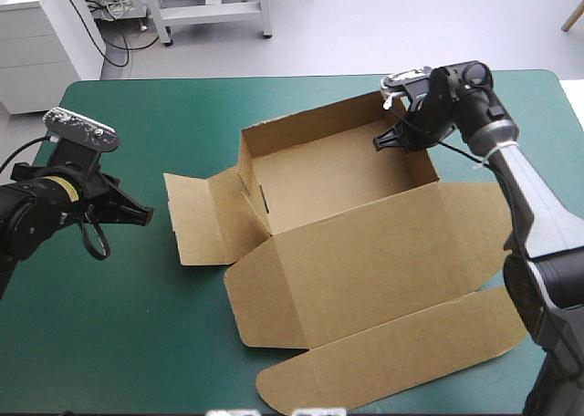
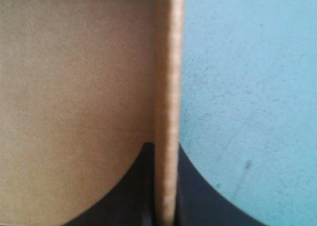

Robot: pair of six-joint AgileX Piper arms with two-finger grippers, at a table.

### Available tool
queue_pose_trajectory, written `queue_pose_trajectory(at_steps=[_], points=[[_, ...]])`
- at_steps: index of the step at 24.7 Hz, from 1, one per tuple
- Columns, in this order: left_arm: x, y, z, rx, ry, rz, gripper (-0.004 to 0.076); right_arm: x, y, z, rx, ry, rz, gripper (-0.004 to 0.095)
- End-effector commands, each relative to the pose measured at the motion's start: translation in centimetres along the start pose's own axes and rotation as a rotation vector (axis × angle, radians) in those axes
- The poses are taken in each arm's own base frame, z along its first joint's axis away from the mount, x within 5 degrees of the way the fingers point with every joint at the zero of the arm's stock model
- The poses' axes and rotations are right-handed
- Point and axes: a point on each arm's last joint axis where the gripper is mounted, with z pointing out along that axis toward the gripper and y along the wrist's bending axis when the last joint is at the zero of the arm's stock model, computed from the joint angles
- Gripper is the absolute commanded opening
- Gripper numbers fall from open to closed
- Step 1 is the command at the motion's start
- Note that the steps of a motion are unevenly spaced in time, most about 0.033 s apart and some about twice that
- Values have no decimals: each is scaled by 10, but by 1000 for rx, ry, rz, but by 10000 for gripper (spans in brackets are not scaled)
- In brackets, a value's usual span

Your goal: Fold the box

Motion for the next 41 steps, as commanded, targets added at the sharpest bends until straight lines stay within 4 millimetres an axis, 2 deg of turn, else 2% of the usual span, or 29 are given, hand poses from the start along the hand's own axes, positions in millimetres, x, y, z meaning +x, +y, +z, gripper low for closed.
queue_pose_trajectory(at_steps=[1, 2, 3, 9, 14, 19, 26, 29, 33, 34, 37, 38, 39, 40, 41], points=[[-7, 4, -12, -19, -88, -15, -8, 4, -12, -78, 10, -202, -2, -22], [-7, 4, -12, -19, -88, -15, -8, 6, -16, -88, 19, -220, 6, -22], [-7, 4, -12, -19, -88, -15, -8, 12, -24, -105, 41, -256, 21, -22], [-6, 4, -12, -21, -76, -14, -8, 39, -57, -162, 71, -380, 90, -22], [-11, 10, -10, -26, -127, -30, 4, 56, -69, -194, 68, -469, 129, -22], [-8, 27, 7, 111, -114, -107, 20, 61, -62, -209, 55, -510, 122, -22], [1, 57, 44, 394, -171, -279, 15, 59, -56, -211, -3, -537, 123, -22], [7, 63, 69, 476, -216, -346, 15, 58, -54, -212, -32, -549, 125, -22], [21, 67, 111, 520, -175, -429, 17, 57, -51, -212, -60, -561, 121, -21], [27, 67, 128, 547, -154, -457, 34, 57, -50, -213, -76, -567, 123, -22], [30, 67, 151, 619, -166, -526, 116, 57, -50, -213, -78, -568, 124, -22], [29, 66, 160, 682, -191, -554, 207, 57, -50, -213, -78, -568, 124, -22], [28, 65, 163, 722, -210, -560, 249, 57, -50, -213, -78, -568, 124, -22], [26, 64, 168, 785, -244, -552, 350, 57, -50, -213, -78, -568, 124, -22], [25, 63, 169, 802, -257, -552, 403, 56, -50, -213, -80, -568, 122, -21]])
